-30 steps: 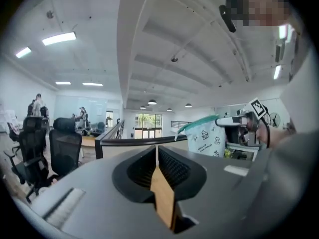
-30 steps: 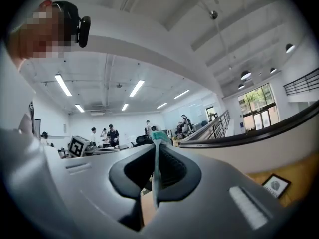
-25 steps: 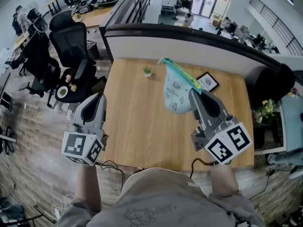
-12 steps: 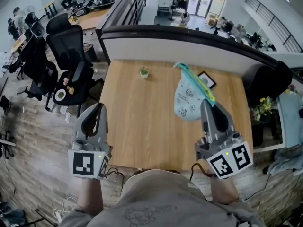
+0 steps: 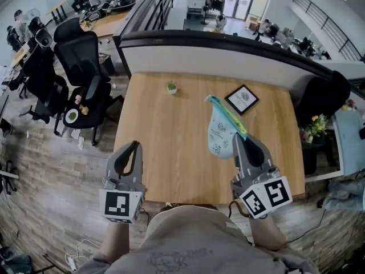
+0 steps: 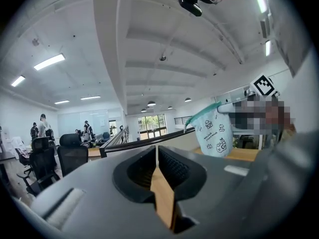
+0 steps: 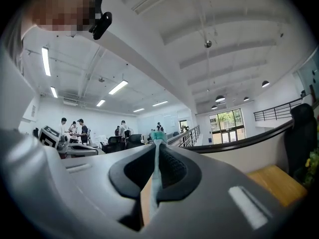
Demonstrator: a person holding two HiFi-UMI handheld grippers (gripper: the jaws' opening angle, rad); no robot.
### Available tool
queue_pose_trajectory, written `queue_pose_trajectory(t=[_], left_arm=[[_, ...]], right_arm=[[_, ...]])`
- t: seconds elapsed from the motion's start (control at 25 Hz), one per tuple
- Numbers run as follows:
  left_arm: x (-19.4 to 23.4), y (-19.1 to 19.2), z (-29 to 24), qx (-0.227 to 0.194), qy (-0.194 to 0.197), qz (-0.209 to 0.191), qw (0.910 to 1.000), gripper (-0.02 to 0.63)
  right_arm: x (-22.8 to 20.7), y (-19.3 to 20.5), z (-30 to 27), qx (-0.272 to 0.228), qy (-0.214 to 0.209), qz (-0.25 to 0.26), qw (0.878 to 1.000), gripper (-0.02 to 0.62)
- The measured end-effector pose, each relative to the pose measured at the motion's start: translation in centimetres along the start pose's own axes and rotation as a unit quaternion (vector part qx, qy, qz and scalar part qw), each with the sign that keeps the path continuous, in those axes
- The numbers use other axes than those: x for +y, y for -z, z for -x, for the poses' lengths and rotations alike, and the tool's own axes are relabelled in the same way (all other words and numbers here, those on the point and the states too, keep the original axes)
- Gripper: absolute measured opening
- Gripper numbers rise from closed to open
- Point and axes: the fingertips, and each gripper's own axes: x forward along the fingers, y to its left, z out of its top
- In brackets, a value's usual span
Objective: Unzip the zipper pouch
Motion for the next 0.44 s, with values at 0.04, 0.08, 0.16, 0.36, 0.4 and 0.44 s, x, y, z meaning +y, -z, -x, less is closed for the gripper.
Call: queue_pose_trajectory(t=[0.04,0.08,0.16,0.36,0.4,0.44], left_arm=[[0.0,0.0,0.0,0.000,0.001,0.001,1.0000,0.017],[0.0,-0.1,0.1,-0.001,0.003,0.001,1.0000,0.017],[-0.1,-0.4,0.1,-0.005,0.005,0.001,1.0000,0.017],[0.1,-0.6,0.4,-0.007,0.000,-0.001,1.0000,0.015],[0.2,-0.5,0.4,-0.006,-0.002,-0.001,1.0000,0.015],[0.3,-0.5,0.5,-0.005,-0.003,-0.001,1.0000,0.015]], right_arm=[[0.1,0.2,0.0,0.003,0.000,-0.001,1.000,0.014],[0.2,0.4,0.0,0.005,-0.001,-0.002,1.000,0.014],[0.3,0.7,0.0,0.008,-0.004,-0.002,1.000,0.014],[1.4,0.5,0.0,0.013,-0.026,-0.004,1.000,0.014],[1.7,0.4,-0.1,0.012,-0.031,0.002,0.999,0.014],[2.0,0.2,-0.1,0.012,-0.035,0.007,0.999,0.014]])
